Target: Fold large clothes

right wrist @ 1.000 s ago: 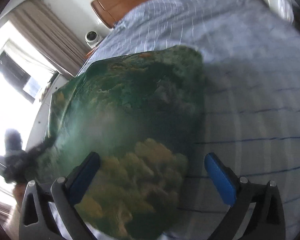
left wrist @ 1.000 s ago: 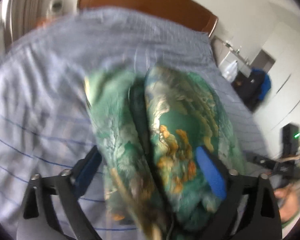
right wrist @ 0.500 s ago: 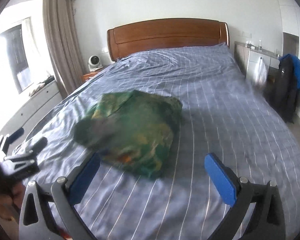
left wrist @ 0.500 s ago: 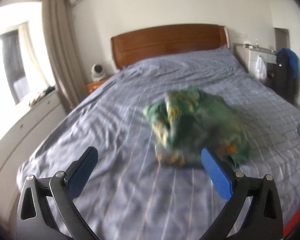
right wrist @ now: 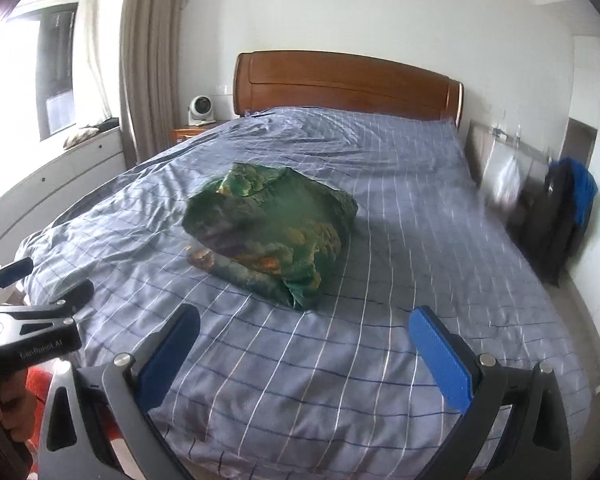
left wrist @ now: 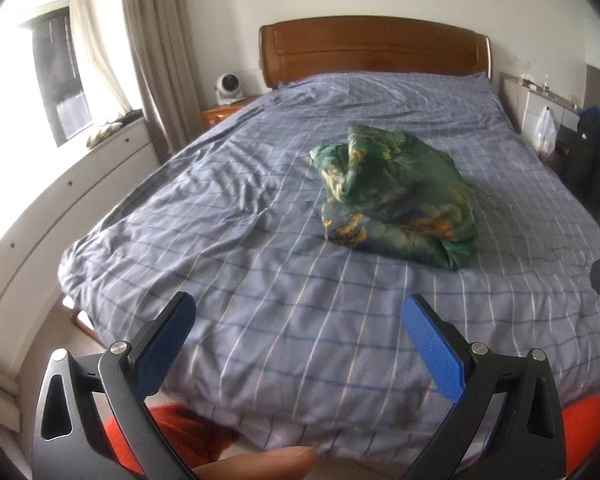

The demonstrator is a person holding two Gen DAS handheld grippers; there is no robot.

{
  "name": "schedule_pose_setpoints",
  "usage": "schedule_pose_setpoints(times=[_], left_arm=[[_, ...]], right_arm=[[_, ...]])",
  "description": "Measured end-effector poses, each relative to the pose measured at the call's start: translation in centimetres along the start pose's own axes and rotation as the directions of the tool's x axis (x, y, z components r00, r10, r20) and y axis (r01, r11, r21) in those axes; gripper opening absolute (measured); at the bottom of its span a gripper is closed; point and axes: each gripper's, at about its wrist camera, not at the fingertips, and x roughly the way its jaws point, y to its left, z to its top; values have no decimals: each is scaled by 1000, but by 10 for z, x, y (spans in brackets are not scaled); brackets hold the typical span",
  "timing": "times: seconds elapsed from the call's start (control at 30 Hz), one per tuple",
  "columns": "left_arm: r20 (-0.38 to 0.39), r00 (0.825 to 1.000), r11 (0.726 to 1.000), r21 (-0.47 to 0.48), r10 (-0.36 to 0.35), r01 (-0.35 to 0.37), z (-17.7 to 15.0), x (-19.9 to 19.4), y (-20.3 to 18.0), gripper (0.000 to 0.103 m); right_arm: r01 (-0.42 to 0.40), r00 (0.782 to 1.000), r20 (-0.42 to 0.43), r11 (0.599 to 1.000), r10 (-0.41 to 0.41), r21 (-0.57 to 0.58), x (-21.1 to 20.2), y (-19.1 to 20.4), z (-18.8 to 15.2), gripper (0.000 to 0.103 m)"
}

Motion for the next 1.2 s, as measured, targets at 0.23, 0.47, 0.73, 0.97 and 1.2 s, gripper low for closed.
schedule_pose_setpoints(times=[0.23,0.47,0.73,0.97,1.2], left_arm=[[11,1000,1000,12,2,-3,-7,-29,1,103],[12,998,998,16,-57,56,-10,-39,-4,103],[25,999,998,36,-44,43,-11,-34,-7,103],[30,999,999,42,-29,27,-4,-27,-7,103],[47,999,999,35,-14,12,15,-31,-7,103]], right_arm=[[-14,1000,-13,1000,14,22,-22,4,-19,103],[27,1000,-16,1000,-27,8,-42,4,-23,103],[-53,998,-31,992,57,111,-37,-7,-24,103],[-75,996,-48,993,79,94,-22,1,-20,103],[-26,1000,9,999,26,20,-30,15,8,103]])
